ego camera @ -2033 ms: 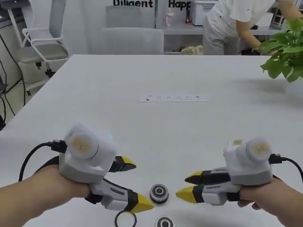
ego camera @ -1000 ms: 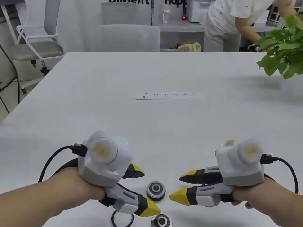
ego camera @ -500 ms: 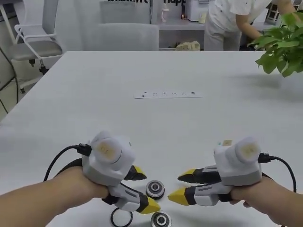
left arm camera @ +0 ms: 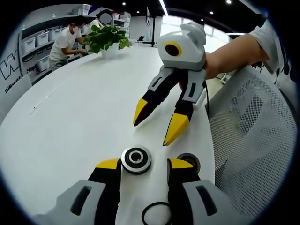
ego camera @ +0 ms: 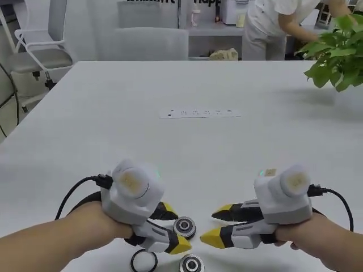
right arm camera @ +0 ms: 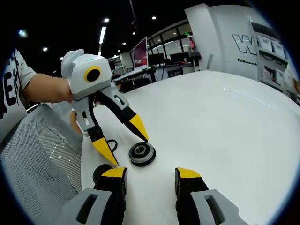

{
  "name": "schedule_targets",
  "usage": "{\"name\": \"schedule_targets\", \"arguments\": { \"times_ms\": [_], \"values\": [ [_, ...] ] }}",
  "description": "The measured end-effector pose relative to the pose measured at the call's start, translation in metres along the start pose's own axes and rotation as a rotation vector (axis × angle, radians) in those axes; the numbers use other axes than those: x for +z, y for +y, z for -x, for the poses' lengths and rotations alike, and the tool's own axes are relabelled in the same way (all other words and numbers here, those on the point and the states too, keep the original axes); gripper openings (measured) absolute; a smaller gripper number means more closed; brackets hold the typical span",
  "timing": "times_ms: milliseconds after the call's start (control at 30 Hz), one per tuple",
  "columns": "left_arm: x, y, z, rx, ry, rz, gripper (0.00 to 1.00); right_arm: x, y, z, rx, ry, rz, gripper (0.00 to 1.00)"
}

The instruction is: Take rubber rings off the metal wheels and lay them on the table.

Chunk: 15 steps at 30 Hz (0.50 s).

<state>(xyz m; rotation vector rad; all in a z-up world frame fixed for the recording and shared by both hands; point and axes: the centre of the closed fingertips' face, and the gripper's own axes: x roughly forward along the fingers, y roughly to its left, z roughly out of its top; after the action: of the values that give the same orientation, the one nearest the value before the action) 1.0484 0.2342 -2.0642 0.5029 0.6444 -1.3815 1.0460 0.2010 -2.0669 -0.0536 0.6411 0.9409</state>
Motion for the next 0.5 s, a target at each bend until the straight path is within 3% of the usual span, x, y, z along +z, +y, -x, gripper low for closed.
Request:
{"name": "schedule_targets", "arguments": {
  "times_ms": [500],
  "values": [
    [0.0043, 0.0006, -0.001, 0.002, -0.007, -0.025, 0.2, -0.0011, -0.0004, -0.001, 0.002, 0.004, 0.0, 0.39]
  ]
}}
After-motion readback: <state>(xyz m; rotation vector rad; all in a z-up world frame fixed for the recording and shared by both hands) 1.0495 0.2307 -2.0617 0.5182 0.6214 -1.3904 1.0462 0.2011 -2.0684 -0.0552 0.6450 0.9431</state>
